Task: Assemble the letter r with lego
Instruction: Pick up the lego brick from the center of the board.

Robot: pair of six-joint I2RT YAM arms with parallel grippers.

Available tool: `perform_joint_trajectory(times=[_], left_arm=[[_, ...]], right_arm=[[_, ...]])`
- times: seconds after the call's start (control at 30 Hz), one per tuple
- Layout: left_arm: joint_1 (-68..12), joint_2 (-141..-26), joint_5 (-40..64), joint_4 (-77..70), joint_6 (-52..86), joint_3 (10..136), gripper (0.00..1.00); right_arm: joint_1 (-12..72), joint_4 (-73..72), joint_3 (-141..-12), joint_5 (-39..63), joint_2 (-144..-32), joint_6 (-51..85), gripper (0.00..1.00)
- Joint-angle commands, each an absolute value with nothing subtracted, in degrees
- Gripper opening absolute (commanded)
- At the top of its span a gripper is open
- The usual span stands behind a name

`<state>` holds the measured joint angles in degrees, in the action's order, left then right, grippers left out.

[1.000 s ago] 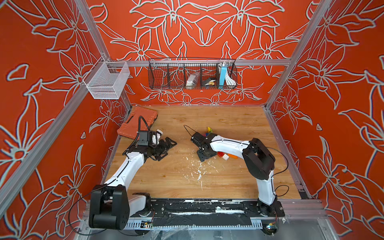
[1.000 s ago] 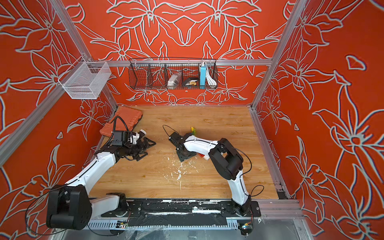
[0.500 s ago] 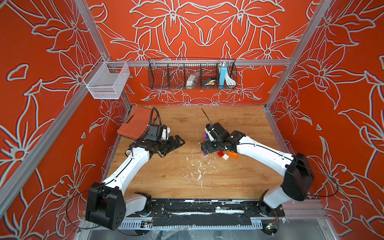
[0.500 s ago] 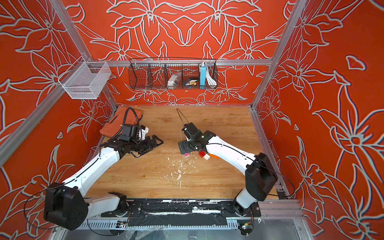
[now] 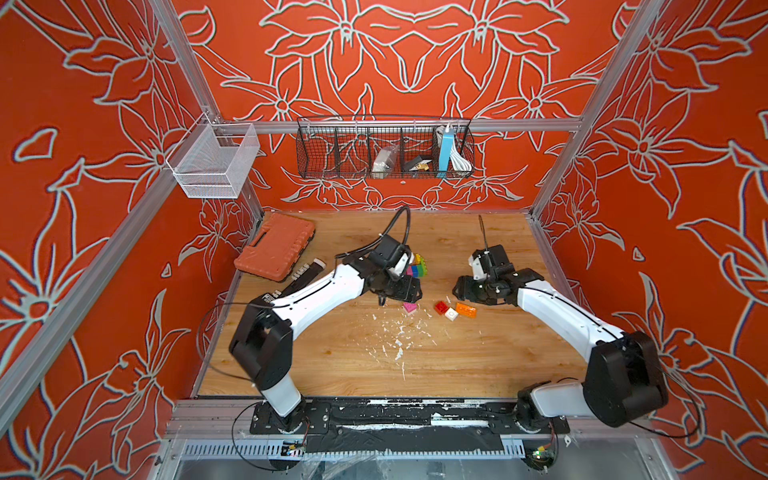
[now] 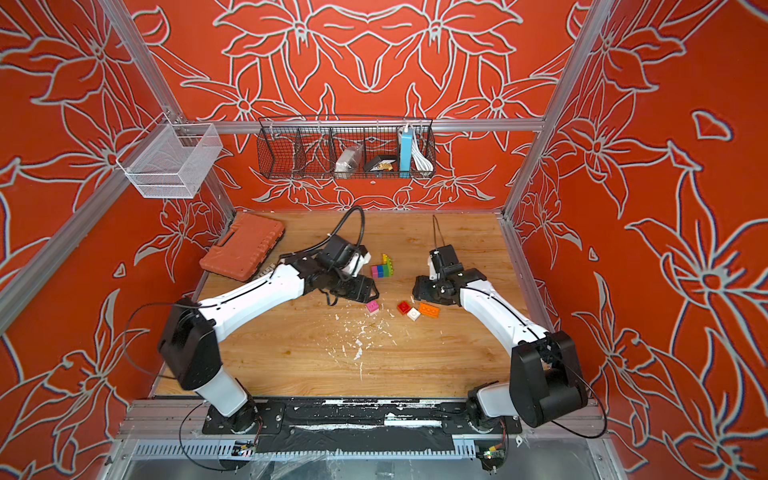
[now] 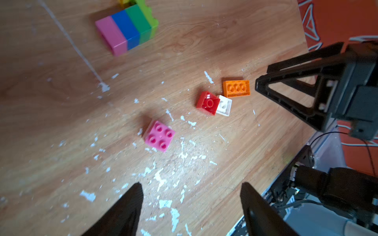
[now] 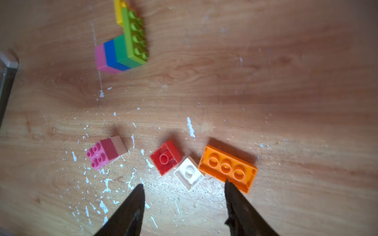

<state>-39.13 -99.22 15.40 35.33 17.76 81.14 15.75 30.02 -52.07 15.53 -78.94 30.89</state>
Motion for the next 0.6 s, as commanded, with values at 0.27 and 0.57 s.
perform_joint_trajectory(times=[0.27,0.57], left_arm=[[-47.27,-121.17,5.77,50.42,2.20,103.46,0.69],[-49.21,-130.41,3.35,54.75,-1.47,112.51,0.68]], right_arm=[[-3.37,28.30,-42.78,28.72,-70.75,37.28,0.63],[-6.02,29.53,-41.75,29.42,-65.80,37.38,0.62]])
